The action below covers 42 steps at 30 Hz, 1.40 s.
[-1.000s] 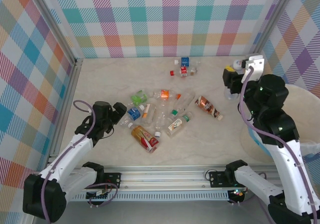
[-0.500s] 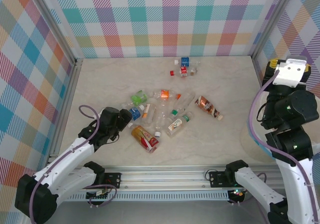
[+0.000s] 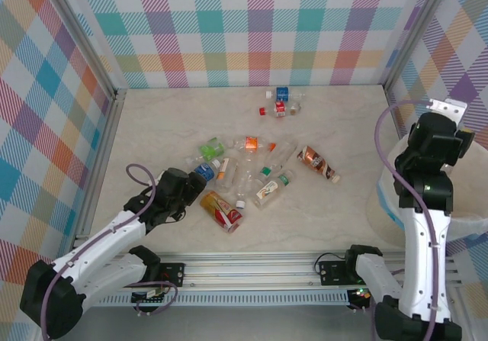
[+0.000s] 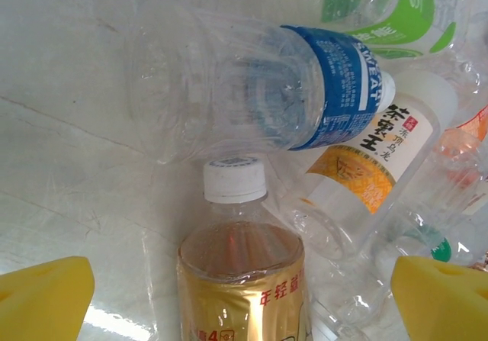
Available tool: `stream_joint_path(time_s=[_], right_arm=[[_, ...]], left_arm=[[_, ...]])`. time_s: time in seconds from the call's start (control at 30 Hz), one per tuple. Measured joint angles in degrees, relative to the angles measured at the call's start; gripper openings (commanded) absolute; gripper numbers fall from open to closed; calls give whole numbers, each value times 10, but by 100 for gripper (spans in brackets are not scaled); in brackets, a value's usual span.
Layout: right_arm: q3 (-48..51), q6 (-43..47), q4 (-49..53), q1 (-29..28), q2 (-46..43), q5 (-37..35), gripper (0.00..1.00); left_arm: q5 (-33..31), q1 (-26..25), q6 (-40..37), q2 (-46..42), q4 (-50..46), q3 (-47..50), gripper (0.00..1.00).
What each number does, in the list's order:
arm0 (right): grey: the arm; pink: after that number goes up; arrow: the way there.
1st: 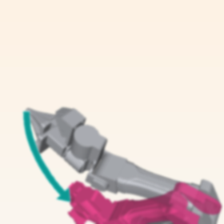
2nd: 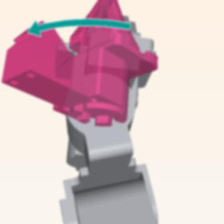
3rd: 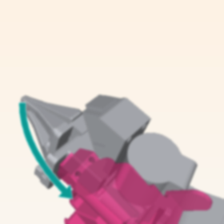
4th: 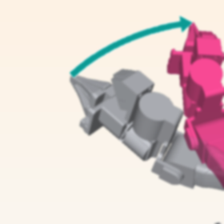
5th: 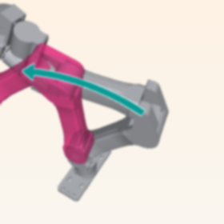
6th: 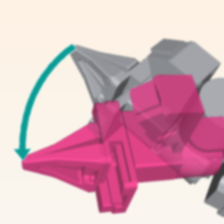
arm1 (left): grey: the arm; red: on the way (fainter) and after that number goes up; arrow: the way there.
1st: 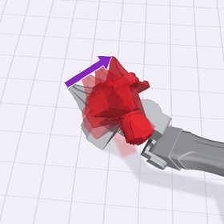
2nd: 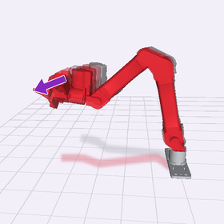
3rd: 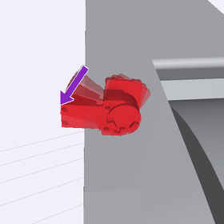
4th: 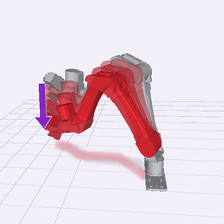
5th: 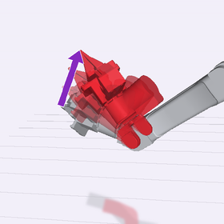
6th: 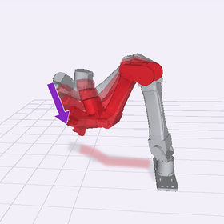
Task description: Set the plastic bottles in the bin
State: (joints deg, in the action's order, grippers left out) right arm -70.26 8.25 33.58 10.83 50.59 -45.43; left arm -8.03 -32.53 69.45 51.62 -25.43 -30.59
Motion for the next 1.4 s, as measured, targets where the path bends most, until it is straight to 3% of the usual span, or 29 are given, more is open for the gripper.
stream_joint_path(time_s=[0.13, 0.37, 0.63, 0.73, 0.8, 0.83, 1.17, 1.4], right_arm=[[15, -47, 48, 43, 15, 23, 52], [41, -88, 84, 50, 20, 29, 74], [39, -109, 111, 50, 13, 108, 85], [27, -117, 122, 52, 8, 155, 87], [17, -124, 127, 51, 4, 196, 99], [14, -126, 128, 51, 2, 214, 100], [8, -158, 93, 51, -63, 402, 100], [51, -192, -2, 51, -105, 632, 100]], left_arm=[[0, -8, 7, 2, -1, 5, 100], [0, -31, 22, 32, 5, 6, 100], [5, -49, 34, 62, 33, 14, 100], [6, -50, 37, 68, 49, 19, 99], [6, -50, 36, 75, 61, 21, 99], [6, -50, 36, 78, 64, 21, 99], [11, -50, 31, 123, 123, 21, 91], [19, -50, 31, 167, 156, 21, 82]])
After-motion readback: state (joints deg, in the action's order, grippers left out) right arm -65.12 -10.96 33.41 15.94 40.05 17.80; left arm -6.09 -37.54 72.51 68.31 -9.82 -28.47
